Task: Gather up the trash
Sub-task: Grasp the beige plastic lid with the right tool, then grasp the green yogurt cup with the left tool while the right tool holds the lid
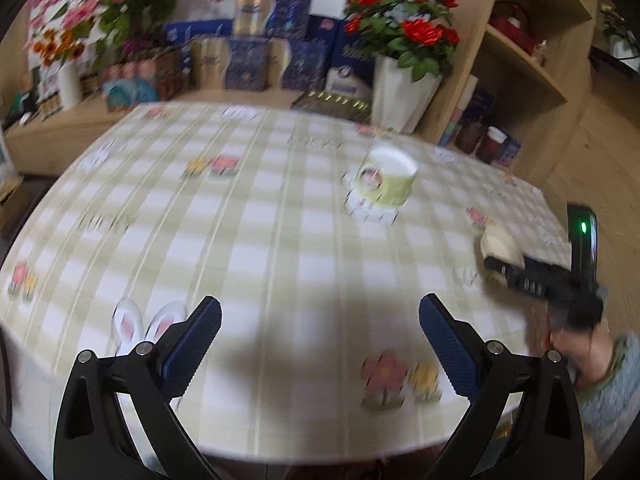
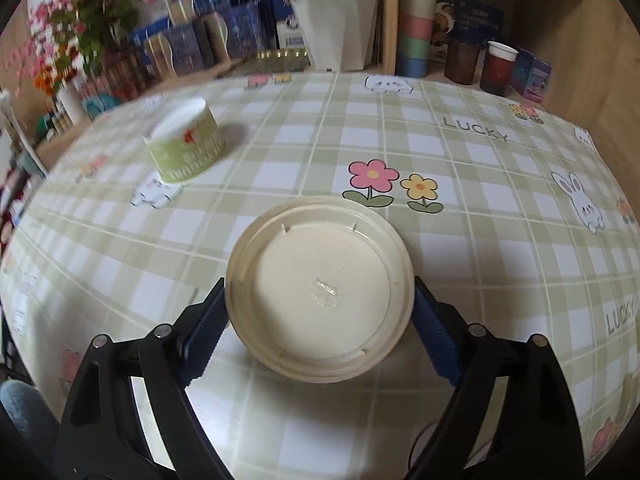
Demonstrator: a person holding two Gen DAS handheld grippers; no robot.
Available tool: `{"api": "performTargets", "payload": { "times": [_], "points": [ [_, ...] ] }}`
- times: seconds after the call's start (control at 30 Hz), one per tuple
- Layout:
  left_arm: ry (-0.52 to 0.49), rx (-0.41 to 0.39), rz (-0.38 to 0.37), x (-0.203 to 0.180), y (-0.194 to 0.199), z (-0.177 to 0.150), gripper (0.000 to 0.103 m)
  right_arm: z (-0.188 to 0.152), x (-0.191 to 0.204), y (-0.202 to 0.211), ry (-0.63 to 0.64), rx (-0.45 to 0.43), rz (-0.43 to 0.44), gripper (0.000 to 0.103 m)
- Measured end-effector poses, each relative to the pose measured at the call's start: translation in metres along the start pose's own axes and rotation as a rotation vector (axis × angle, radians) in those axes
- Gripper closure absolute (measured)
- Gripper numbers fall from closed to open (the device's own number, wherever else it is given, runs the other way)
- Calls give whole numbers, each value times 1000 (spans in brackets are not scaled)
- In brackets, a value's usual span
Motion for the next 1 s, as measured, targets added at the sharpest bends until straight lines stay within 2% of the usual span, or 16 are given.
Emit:
{"api": "performTargets", "payload": {
  "times": [0.07,0.17,0.23,0.37,0.47,0.57,0.67,0.73,0.77,0.8,0.87,1.0],
  "points": [
    [-40,-10,-35,-16,-15,19,6,-7,-2,9,-23,-20,9,18],
    [-102,14,-136,-43,-50,53,6,-18,-6,22,-68,-36,28,18],
    [-135,34,-159,-59,-73,70,6,-25,-9,30,-92,-42,44,18],
    [-155,80,-111,-83,-131,91,6,-33,-13,39,-106,-50,47,18],
    [-175,122,-78,-96,-167,92,6,-35,-16,45,-106,-55,36,18],
    [-182,137,-64,-104,-187,90,6,-36,-21,50,-117,-64,37,18],
    [-203,169,-20,-113,-209,90,6,-36,-23,57,-128,-79,34,18],
    [-189,183,8,-111,-218,90,7,-38,-25,61,-143,-90,32,18],
    [-172,198,-1,-108,-220,91,21,-39,-24,64,-158,-97,37,18],
    [-168,216,-1,-106,-221,91,29,-40,-23,66,-171,-102,44,18],
    [-177,217,11,-104,-214,90,29,-42,-19,70,-189,-111,58,18],
    [-227,192,-34,-99,-182,81,29,-44,-5,78,-207,-125,96,18]
  ]
}}
Point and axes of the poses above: each gripper's, at about its wrist camera, not at the fingertips, and y roughly against the way its jaws point, x to its left, z to its top, the point moved 1 cm from there along -y, roughly the way its jaws point, and after that the axes turned 15 degrees about y, right-handed, at the moved point
